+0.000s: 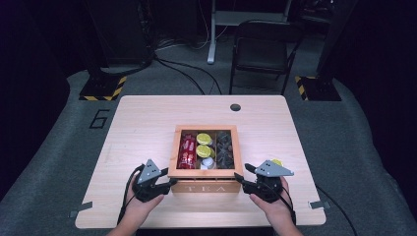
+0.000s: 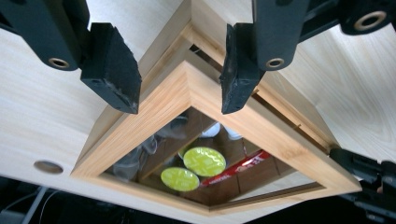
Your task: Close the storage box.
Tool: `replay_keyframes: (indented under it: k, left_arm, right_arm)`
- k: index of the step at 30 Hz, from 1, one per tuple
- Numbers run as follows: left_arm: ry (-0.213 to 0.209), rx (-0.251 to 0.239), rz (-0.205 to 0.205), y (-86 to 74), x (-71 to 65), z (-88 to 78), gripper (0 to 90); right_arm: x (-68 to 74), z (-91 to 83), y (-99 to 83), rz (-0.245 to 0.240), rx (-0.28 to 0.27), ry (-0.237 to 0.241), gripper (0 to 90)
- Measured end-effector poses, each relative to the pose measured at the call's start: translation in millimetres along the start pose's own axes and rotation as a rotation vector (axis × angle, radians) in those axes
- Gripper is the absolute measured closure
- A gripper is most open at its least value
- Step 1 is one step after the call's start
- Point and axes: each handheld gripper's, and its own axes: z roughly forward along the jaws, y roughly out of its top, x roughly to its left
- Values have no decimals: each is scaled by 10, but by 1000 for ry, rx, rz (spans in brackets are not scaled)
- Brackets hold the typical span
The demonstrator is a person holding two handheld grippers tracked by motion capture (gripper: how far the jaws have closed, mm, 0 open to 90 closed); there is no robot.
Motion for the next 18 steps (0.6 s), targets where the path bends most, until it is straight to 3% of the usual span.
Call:
replay_keyframes:
  k: [5, 9, 11, 14, 18]
  left_arm:
    - [-16, -7, -20, -46, -7, 3, 519]
    - [-18, 71, -2, -119, -34, 19, 472]
    - [-55, 60, -33, -150, -20, 25, 383]
    - [-47, 72, -60, -158, -14, 1, 321]
    - [-47, 34, -80, -181, 8, -85, 306]
  right_arm:
    - [29, 5, -27, -13, 5, -21, 471]
    - [27, -5, -56, -35, 11, -33, 468]
    - [21, -12, -78, -28, 11, -35, 465]
    - [6, -28, -112, -12, 11, -43, 459]
    - [2, -49, -154, -29, 7, -53, 447]
